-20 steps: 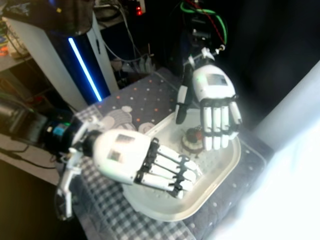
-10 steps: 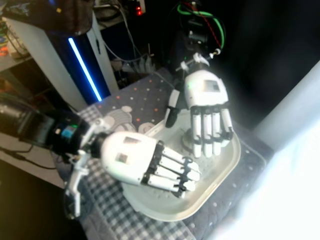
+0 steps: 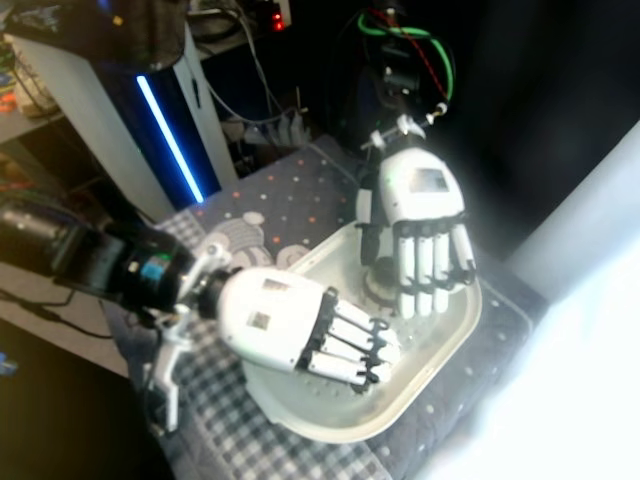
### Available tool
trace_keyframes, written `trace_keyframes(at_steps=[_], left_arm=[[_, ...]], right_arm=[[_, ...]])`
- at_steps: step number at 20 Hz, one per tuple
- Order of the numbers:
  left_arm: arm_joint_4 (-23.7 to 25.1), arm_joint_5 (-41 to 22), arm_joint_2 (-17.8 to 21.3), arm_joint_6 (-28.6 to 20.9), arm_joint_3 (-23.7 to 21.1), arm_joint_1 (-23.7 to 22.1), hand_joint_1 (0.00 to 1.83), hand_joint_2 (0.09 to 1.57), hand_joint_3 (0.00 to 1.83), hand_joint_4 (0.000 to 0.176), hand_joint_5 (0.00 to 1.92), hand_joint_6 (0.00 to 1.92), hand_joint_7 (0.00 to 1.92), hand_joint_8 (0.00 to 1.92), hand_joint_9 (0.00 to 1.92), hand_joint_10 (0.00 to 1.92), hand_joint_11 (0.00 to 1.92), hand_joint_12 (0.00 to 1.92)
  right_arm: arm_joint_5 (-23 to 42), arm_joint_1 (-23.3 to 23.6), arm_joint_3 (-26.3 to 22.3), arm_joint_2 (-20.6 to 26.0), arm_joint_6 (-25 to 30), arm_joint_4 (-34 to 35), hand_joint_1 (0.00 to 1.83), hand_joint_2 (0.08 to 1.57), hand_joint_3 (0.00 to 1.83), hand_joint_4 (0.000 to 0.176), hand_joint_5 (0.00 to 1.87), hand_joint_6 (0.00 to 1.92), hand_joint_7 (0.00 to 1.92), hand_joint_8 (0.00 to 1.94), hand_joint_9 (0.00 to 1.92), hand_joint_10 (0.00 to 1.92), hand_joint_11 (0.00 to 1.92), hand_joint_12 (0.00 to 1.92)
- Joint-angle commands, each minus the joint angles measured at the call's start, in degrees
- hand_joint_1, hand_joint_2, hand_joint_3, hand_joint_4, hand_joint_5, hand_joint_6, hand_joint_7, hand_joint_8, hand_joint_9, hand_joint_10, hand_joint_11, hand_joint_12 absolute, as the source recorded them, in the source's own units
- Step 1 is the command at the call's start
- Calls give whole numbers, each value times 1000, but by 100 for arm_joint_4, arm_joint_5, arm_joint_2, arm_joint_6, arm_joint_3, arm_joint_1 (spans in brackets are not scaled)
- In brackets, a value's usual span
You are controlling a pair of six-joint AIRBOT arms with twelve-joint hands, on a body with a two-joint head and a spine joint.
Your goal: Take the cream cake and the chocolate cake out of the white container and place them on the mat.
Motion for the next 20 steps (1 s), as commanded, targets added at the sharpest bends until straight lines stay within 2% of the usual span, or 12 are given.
trace_keyframes(at_steps=[1,4,6,7,8,9,10,12,13,15,18,20], left_arm=[[53,-534,-23,9,53,-28,966,1096,0,0,522,13,526,11,486,29,26,1328],[-10,-496,-51,9,100,-2,969,1011,0,0,544,5,594,15,565,39,128,1185],[-19,-498,-50,9,99,5,1016,1042,5,0,674,20,843,61,770,351,286,1476],[-20,-500,-50,9,99,8,1082,1086,3,0,783,22,948,87,768,648,331,1568],[-29,-503,-49,9,100,15,1183,1153,0,0,791,910,955,936,803,748,386,1530],[-44,-503,-49,9,108,22,1222,1189,0,0,767,1050,905,1276,809,1128,479,1701],[-65,-502,-57,9,119,36,1232,1196,0,0,775,1044,889,1377,868,1348,676,1800],[-127,-489,-91,9,158,64,1353,1176,0,0,827,947,833,1250,867,1492,763,1713],[-159,-481,-105,9,176,78,1351,1191,3,0,792,1083,787,1254,814,1490,694,1626],[-253,-492,-122,8,205,122,1224,1228,1,0,765,1042,802,1535,815,1577,798,1850],[-280,-580,-120,-44,203,158,1344,1212,0,0,756,1125,770,1316,757,1539,591,1584],[-161,-714,-63,-261,155,168,1338,1230,1,0,742,1132,734,1375,708,1625,561,1679]], right_arm=[[611,75,40,-9,-10,-49,1014,958,6,0,512,8,466,16,502,31,51,1297],[571,75,77,-40,-10,-34,1127,984,3,0,658,22,644,39,669,103,172,1341],[565,74,79,-47,-10,-35,1224,1048,2,0,878,15,928,47,818,409,368,1419],[565,74,79,-47,-10,-35,1225,1094,2,0,985,745,984,779,899,501,482,1409],[565,74,79,-49,-10,-35,1333,1137,5,0,940,987,893,982,839,1193,556,1435],[565,74,80,-50,-10,-35,1350,1165,2,0,909,1053,823,1103,794,1403,569,1508],[565,74,80,-50,-10,-34,1353,1177,1,0,892,1058,799,1158,778,1472,558,1559],[566,74,87,-50,-10,-33,1353,1183,0,0,870,1077,788,1182,778,1489,550,1530],[566,75,92,-50,-10,-31,1355,1178,0,0,868,1081,803,1161,794,1469,560,1499],[584,75,97,-42,-10,-29,1360,1166,0,0,873,1061,832,1122,827,1431,591,1467],[734,75,41,10,-10,-29,1369,1142,0,0,891,1045,898,1019,882,1343,610,1402],[940,74,-136,46,-10,-53,1367,1144,0,0,904,1033,892,1034,856,1370,579,1421]])
